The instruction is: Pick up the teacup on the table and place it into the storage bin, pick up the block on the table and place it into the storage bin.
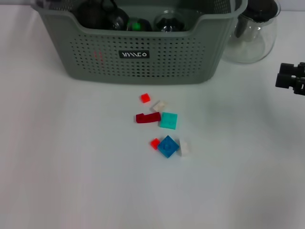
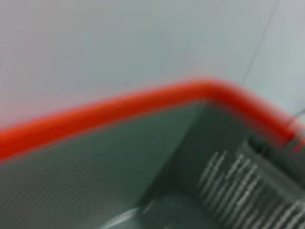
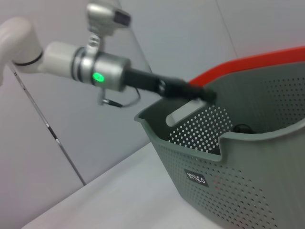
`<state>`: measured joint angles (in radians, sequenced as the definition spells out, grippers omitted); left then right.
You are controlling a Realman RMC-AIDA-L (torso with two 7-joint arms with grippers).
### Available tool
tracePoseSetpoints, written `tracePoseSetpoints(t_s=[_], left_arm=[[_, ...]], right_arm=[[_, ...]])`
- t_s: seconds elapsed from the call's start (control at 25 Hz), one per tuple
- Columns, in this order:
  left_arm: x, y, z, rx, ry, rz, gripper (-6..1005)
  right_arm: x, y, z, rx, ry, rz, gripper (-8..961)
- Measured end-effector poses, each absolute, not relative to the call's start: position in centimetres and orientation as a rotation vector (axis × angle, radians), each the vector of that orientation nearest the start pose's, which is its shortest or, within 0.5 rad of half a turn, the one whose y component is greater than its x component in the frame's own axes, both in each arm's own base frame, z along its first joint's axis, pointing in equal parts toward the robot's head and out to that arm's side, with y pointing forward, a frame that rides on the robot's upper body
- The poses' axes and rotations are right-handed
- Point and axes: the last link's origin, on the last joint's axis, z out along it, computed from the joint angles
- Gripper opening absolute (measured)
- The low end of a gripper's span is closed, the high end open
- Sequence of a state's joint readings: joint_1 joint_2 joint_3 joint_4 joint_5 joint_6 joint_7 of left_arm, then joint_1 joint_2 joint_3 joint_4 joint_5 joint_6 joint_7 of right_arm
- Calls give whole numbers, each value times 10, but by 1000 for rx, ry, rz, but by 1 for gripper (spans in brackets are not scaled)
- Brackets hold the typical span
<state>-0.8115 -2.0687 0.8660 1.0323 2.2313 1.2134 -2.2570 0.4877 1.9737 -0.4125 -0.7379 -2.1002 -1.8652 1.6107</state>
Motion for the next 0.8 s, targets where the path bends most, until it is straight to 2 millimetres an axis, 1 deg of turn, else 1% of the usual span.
tracePoseSetpoints(t_s=[0.04,0.12,0.16,0.2,0.28,0.32,0.36,0.4,0.44,0.48,0.56,0.6,0.72,0.8], left_arm=[[-140,446,54,-2426,-899,-484,308],[-143,428,73,-2439,-860,-713,399],[-146,421,79,-2444,-839,-784,445],[-154,408,88,-2454,-804,-890,490],[-167,384,99,-2486,-697,-1055,565],[-176,371,102,-2497,-642,-1118,602],[-189,357,103,-2494,-585,-1173,640],[-197,349,102,-2493,-550,-1198,677],[-210,338,97,-2489,-537,-1190,676],[-223,330,89,-2493,-533,-1146,676],[-246,313,66,-2525,-520,-1031,675],[-257,303,51,-2551,-494,-964,674],[-276,283,13,-2606,-451,-874,673],[-284,274,-14,-2628,-430,-839,672]], right_arm=[[288,304,81,-2658,894,842,506],[288,304,81,-2657,895,842,506],[288,304,81,-2658,895,842,507],[288,303,81,-2657,895,842,507],[288,303,81,-2656,896,843,507],[288,303,81,-2656,897,843,507],[288,303,81,-2656,897,843,507],[288,303,80,-2657,897,844,507],[287,304,80,-2658,896,845,507],[287,304,80,-2658,897,845,507],[287,304,80,-2659,897,846,507],[286,305,80,-2660,897,846,507],[285,306,80,-2661,899,848,507],[285,306,80,-2661,899,848,507]])
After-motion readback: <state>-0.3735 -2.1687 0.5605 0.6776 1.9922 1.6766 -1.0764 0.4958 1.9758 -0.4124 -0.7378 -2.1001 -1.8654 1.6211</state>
